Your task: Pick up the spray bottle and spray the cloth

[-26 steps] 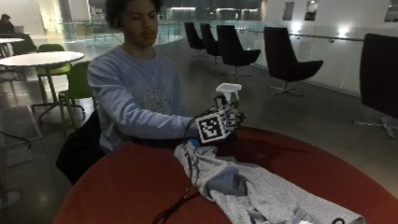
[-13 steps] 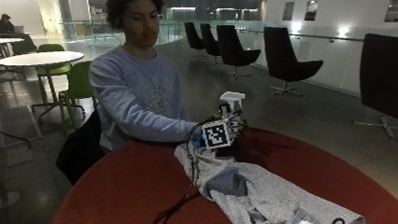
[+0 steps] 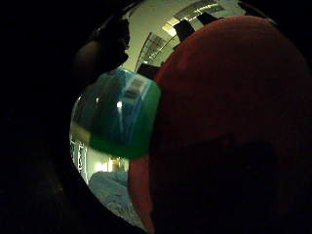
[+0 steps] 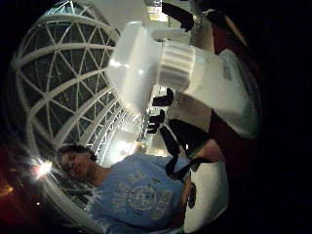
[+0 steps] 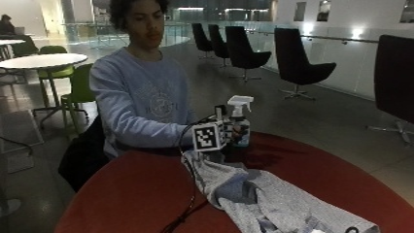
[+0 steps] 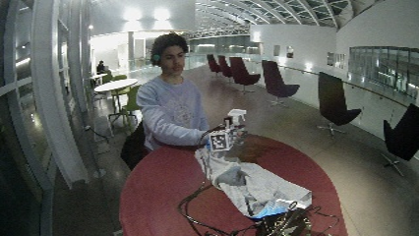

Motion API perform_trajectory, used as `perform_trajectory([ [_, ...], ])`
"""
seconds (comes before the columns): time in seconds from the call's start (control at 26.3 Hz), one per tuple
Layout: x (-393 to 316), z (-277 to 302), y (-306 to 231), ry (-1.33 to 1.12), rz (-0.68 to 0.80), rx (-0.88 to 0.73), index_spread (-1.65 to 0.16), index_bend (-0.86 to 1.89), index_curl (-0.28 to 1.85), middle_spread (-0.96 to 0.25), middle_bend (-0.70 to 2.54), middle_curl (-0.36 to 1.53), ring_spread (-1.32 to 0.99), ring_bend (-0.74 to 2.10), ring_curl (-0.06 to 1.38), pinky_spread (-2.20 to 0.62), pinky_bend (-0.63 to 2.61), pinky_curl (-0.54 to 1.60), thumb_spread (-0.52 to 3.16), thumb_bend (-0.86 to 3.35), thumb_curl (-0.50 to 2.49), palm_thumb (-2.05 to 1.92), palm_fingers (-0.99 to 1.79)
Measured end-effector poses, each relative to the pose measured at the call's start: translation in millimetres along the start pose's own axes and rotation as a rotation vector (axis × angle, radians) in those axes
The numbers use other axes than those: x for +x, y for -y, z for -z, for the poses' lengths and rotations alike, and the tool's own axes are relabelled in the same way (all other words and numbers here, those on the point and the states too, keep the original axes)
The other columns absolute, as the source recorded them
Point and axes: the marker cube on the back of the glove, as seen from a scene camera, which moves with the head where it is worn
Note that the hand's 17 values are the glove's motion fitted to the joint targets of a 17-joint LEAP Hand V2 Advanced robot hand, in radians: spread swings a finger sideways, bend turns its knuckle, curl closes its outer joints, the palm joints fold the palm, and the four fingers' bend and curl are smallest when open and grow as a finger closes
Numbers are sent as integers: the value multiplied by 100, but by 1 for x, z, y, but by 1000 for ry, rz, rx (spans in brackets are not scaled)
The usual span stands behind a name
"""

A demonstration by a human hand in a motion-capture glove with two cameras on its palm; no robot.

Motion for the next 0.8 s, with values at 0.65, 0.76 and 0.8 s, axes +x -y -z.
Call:
perform_trajectory([
  [0.65, -13, 214, -186, -768, -44, 196, -33, 10, 24, -3, 34, 44, -3, 44, 36, 17, 19, 34, 103, -2, 40, 76, 77],
  [0.76, -5, 240, -203, -845, -82, 215, -32, 12, 25, -4, 34, 44, -3, 44, 37, 17, 19, 34, 104, -2, 39, 76, 77],
  [0.8, -4, 243, -205, -853, -87, 218, -32, 12, 25, -4, 34, 44, -3, 43, 37, 17, 18, 34, 104, -2, 40, 77, 78],
])
